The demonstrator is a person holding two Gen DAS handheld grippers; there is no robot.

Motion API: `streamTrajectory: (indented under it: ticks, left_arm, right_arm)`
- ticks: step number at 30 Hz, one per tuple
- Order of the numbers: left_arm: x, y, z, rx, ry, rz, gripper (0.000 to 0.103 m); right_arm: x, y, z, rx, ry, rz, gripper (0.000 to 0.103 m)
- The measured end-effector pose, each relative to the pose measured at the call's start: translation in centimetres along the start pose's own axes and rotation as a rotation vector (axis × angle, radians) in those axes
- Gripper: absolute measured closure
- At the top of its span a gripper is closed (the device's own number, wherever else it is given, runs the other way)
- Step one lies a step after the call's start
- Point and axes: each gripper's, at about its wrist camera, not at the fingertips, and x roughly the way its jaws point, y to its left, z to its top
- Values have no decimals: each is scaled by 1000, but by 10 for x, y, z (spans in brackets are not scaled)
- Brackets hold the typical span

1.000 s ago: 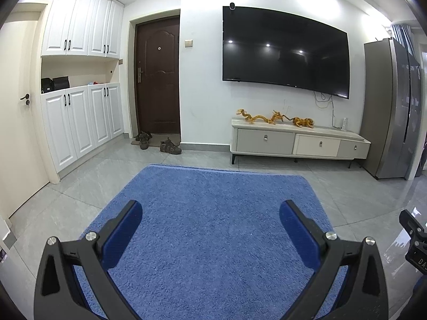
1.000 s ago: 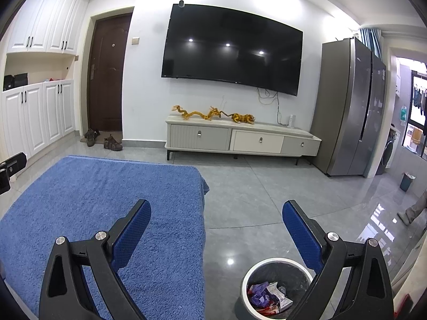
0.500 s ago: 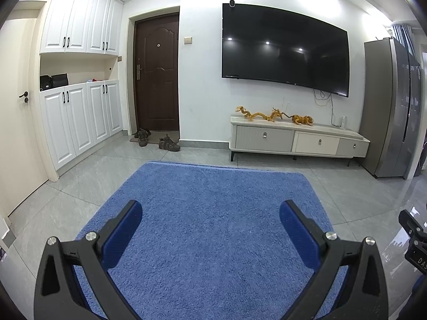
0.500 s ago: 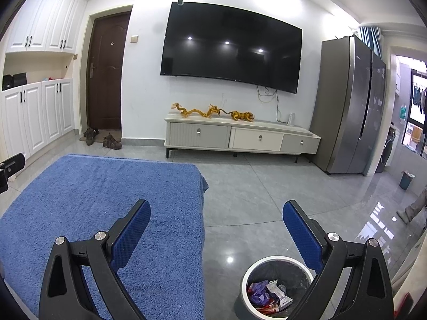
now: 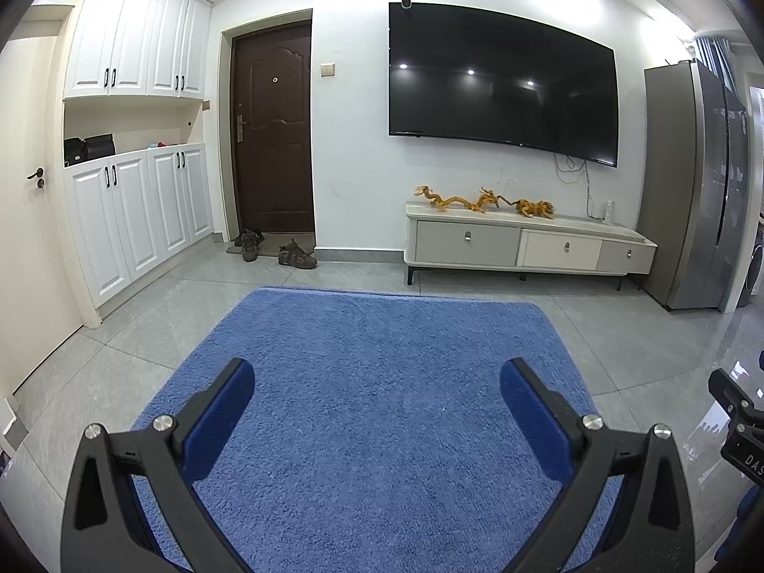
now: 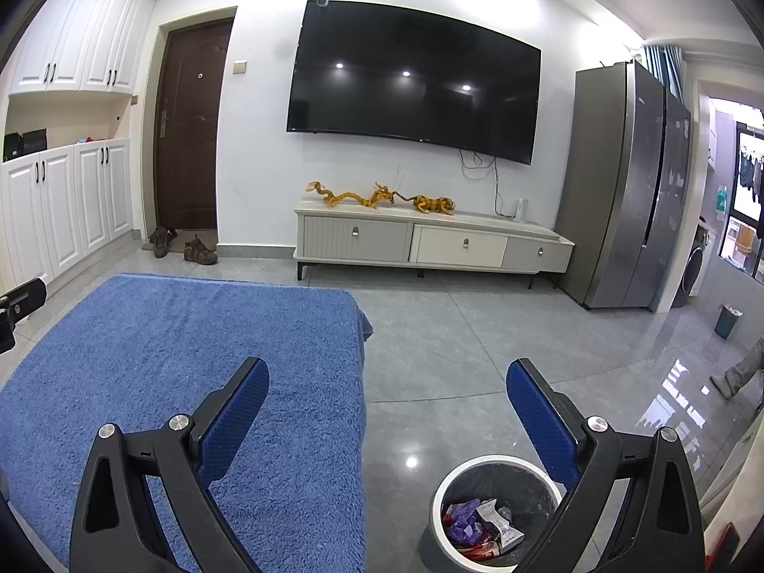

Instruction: Collect trash

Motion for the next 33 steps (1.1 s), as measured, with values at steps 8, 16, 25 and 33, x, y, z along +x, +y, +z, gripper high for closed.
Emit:
streamTrajectory:
  ticks: [8,16,25,33]
  left_arm:
    - [2,-2,-2,9,12,-12,0]
    - [3,-5,-2,22,19,-24,0]
    - [-1,-10,-4,42,9,-30,0]
    - [0,-10,-3,33,12,-26,0]
  right_arm:
    - [2,2,1,-5,8,2,4]
    - [3,1,1,-5,13,-4,4]
    - [3,2,-1,-4,18,-6,4]
    - [3,-3,-3,4,22,-14,4]
